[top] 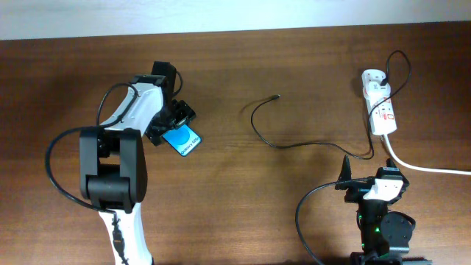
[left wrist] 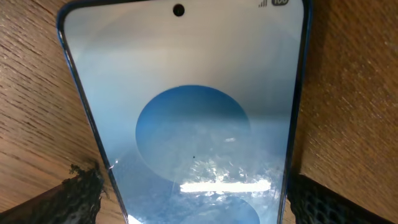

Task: Plug charger to phone and switch on socket
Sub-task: 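Close the left gripper on the phone's short edge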

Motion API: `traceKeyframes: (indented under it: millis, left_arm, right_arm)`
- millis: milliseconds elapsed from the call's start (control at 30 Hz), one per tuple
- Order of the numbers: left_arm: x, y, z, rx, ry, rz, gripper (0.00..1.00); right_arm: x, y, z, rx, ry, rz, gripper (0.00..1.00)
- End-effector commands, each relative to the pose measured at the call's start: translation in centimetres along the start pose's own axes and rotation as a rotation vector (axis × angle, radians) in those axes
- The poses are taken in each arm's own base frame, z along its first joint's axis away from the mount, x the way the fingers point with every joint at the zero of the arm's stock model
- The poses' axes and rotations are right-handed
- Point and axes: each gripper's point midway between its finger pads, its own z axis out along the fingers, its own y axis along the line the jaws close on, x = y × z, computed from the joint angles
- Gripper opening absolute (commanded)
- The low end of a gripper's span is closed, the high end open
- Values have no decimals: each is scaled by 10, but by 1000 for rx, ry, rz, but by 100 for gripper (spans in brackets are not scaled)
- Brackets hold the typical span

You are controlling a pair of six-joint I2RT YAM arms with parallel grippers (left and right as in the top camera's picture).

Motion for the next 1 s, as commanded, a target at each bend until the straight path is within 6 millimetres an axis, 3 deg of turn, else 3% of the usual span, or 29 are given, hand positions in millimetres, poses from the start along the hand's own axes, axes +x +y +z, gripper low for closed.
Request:
traceKeyframes:
  millis: [0, 100, 167, 433, 967]
  left_arm:
    - [17, -2, 14, 20, 82, -16, 99]
    - [17, -2, 14, 18, 82, -33, 96]
    - [17, 1, 15, 5, 78, -90, 100]
    - [23, 18, 35, -44, 60, -124, 99]
    - [25, 26, 35, -79, 68, -38, 99]
  right_arm:
    - [3, -3, 0, 14, 5, 7, 99]
    - [3, -2, 0, 14, 6, 7, 99]
    - [3, -2, 0, 14, 6, 7, 99]
    - [3, -2, 0, 14, 5, 7, 99]
    - [3, -2, 0, 14, 6, 7, 99]
